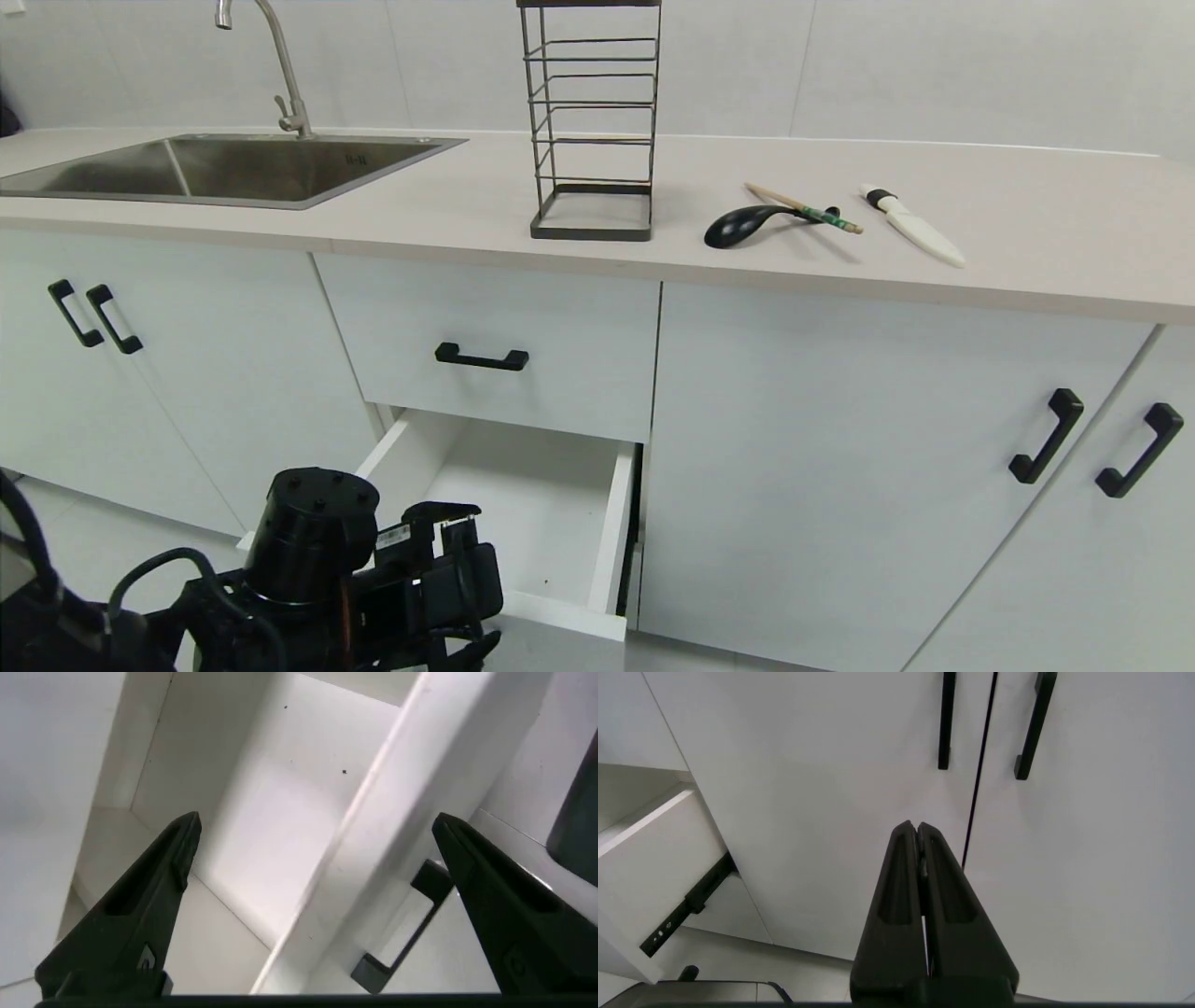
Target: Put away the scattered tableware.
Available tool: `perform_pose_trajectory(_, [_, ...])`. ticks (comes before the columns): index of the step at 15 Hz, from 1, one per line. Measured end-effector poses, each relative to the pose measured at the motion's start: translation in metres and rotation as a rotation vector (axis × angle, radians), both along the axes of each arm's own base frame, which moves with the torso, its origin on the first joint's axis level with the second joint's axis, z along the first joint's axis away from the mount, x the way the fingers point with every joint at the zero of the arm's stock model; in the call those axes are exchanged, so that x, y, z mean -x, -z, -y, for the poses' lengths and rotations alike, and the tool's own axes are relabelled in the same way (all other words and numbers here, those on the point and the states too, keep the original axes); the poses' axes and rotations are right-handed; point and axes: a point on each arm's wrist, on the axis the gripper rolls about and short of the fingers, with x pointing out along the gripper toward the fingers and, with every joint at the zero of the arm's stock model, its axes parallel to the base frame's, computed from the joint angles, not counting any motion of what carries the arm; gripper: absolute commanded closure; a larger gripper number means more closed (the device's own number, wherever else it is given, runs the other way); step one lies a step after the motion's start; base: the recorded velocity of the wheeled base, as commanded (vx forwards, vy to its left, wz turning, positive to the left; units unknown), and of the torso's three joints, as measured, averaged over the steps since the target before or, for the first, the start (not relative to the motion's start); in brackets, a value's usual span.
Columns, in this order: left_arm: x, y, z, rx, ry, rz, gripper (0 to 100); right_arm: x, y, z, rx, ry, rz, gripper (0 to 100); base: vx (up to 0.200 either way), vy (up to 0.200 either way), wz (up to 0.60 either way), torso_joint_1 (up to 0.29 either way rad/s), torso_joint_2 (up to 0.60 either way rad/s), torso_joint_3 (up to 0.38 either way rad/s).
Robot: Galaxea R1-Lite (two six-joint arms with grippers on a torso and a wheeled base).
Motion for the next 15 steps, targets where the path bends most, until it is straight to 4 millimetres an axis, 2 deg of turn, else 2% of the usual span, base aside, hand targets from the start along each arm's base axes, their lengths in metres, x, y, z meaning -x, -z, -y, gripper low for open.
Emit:
perform_pose_trajectory(6, [-0.004, 0.003, 0.004, 0.024, -0.017, -0.024, 0, 0.000, 0.000, 0.000, 0.000, 0.000, 0.000, 100, 0.000, 0.000, 0.00, 0.000, 0.00, 0.000])
perform_pose_trajectory(9, [0.003, -0.005, 0.010, 0.151, 0.050, -0.087, 0, 0.000, 0.000, 0.000, 0.000, 0.000, 0.000, 100, 0.000, 0.000, 0.00, 0.000, 0.00, 0.000])
perform_pose_trajectory(12, [0.005, -0.038, 0.017, 0.367, 0.039, -0.104, 0, 0.000, 0.000, 0.000, 0.000, 0.000, 0.000, 100, 0.000, 0.000, 0.00, 0.000, 0.00, 0.000])
perform_pose_trajectory(13, [0.005, -0.049, 0.014, 0.453, -0.010, -0.123, 0, 0.000, 0.000, 0.000, 0.000, 0.000, 0.000, 100, 0.000, 0.000, 0.00, 0.000, 0.00, 0.000])
perform_pose_trajectory(15, [0.006, -0.067, -0.005, 0.611, -0.140, -0.152, 0, 0.000, 0.000, 0.000, 0.000, 0.000, 0.000, 100, 0.000, 0.000, 0.00, 0.000, 0.00, 0.000])
